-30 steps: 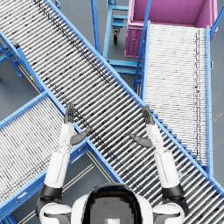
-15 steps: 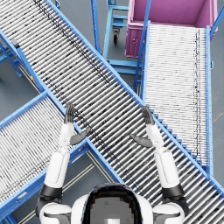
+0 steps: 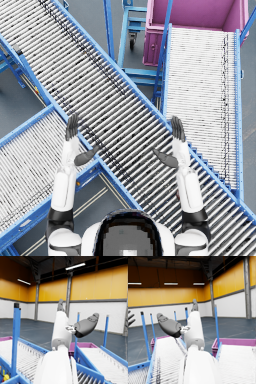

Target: Pick up the oil and place it on the left assembly line, put the cola on the right, and keep Sprite still

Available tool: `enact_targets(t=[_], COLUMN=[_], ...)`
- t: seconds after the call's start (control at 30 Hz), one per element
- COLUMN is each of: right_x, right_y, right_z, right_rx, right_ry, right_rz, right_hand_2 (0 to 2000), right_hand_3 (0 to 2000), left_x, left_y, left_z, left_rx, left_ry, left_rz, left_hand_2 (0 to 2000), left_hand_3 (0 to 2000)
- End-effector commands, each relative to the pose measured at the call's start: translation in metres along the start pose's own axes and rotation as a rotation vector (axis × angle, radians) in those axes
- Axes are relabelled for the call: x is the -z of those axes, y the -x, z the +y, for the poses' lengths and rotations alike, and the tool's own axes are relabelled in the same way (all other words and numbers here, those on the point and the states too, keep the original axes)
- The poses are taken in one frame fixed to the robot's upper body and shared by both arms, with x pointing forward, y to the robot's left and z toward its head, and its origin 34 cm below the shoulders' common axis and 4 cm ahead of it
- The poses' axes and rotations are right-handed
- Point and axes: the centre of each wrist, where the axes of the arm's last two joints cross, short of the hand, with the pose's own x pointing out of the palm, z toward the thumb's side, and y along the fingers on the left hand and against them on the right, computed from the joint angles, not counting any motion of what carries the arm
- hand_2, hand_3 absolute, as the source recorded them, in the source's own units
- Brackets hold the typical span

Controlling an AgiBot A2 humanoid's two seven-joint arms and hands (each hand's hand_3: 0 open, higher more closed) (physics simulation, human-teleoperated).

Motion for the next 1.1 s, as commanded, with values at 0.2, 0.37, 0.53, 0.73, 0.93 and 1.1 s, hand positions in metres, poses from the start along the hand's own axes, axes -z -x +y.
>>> enact_targets(t=[0.2,0.37,0.53,0.73,0.93,1.1], right_x=[-0.039,-0.055,-0.063,-0.057,-0.055,-0.053], right_y=[0.015,0.028,0.038,0.040,0.038,0.037], right_z=[-0.017,-0.019,-0.016,-0.013,-0.013,-0.011], right_rx=[0.089,0.160,0.213,0.223,0.218,0.218], right_ry=[0.177,0.233,0.250,0.228,0.220,0.215], right_rz=[0.291,0.440,0.477,0.475,0.469,0.465], right_hand_2=[0,0,0,0,0,0], right_hand_3=[0,0,0,0,0,0], left_x=[-0.043,-0.059,-0.066,-0.060,-0.059,-0.054], left_y=[0.024,0.039,0.049,0.044,0.039,0.037], left_z=[0.022,0.024,0.018,0.014,0.017,0.017], left_rx=[-0.112,-0.190,-0.242,-0.229,-0.208,-0.198], left_ry=[-0.189,-0.236,-0.251,-0.231,-0.232,-0.218], left_rz=[0.304,0.455,0.491,0.484,0.479,0.472], left_hand_2=[0,0,0,0,0,0], left_hand_3=[0,0,0,0,0,0])
